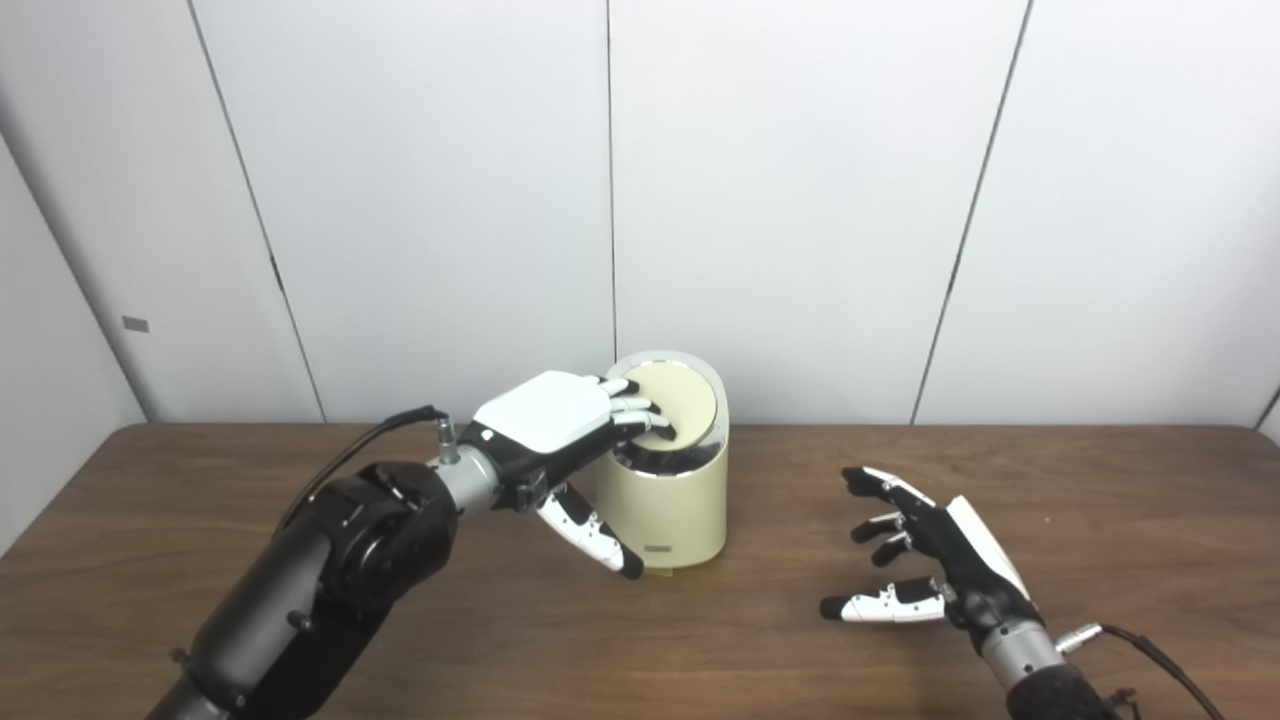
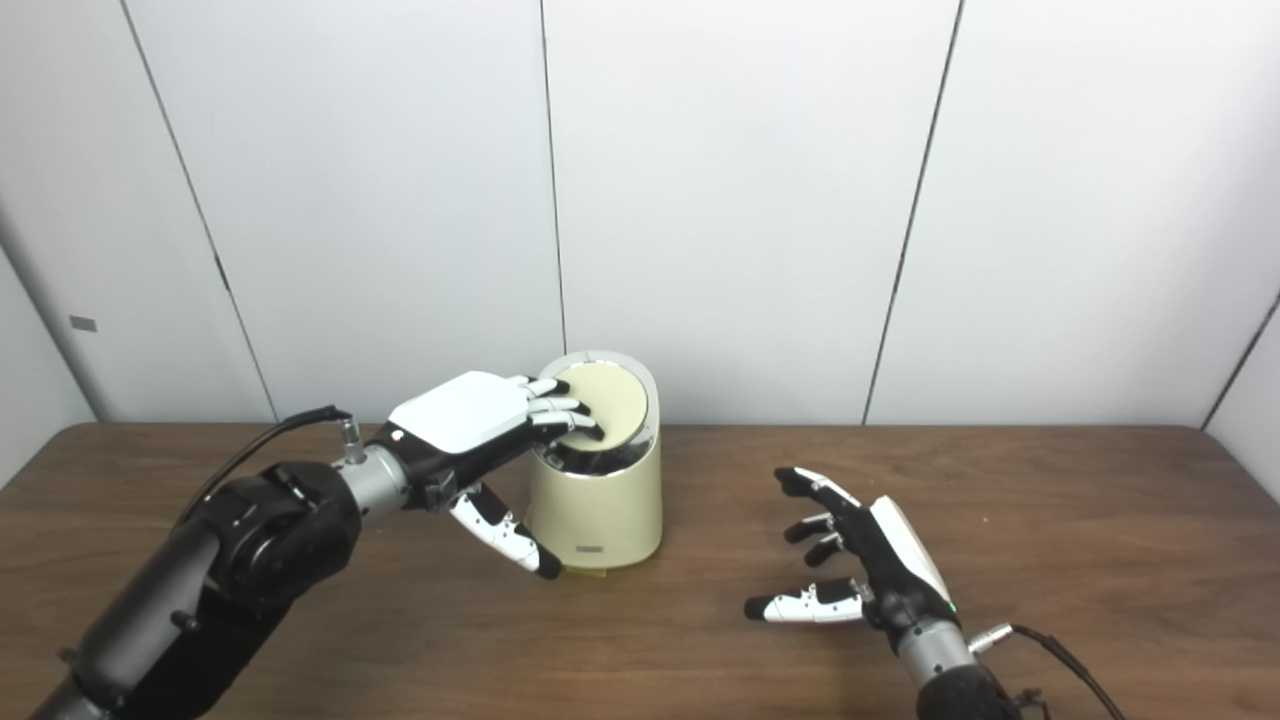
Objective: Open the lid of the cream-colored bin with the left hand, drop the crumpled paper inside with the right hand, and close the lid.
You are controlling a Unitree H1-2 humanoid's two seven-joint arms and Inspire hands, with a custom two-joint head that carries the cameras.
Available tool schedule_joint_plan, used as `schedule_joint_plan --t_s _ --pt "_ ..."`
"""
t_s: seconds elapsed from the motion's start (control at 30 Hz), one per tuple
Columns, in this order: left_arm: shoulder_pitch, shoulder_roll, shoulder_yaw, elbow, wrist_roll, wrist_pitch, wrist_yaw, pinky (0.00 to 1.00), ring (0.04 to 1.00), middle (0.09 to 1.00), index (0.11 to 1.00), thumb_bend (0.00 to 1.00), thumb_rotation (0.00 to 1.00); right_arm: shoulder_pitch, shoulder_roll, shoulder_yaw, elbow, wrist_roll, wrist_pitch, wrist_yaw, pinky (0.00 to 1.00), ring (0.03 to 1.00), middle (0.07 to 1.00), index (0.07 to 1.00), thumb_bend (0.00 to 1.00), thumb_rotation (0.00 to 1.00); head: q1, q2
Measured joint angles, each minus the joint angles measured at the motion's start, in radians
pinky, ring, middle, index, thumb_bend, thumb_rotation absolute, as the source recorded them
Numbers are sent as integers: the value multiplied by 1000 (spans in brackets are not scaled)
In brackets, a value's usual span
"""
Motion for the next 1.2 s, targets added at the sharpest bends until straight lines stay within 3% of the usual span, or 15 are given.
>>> schedule_joint_plan --t_s 0.37,0.7,1.0,1.2 --pt "-28 1 -51 -3 140 -40 0 1000 1000 881 865 1000 608 5 0 -1 -5 1 8 0 528 668 843 849 821 199 -2 8" --pt "-35 1 -54 -23 168 -56 -23 1000 1000 866 852 1000 576 6 0 -1 -6 1 8 0 536 671 846 848 830 213 -2 9" --pt "13 -2 34 -32 116 -76 21 1000 987 862 838 948 543 5 -1 -7 -4 5 8 0 538 669 846 845 821 186 5 6" --pt "41 -14 133 -32 91 -116 162 973 984 901 883 881 523 5 -3 -9 -2 16 8 0 533 671 853 847 820 175 8 3"
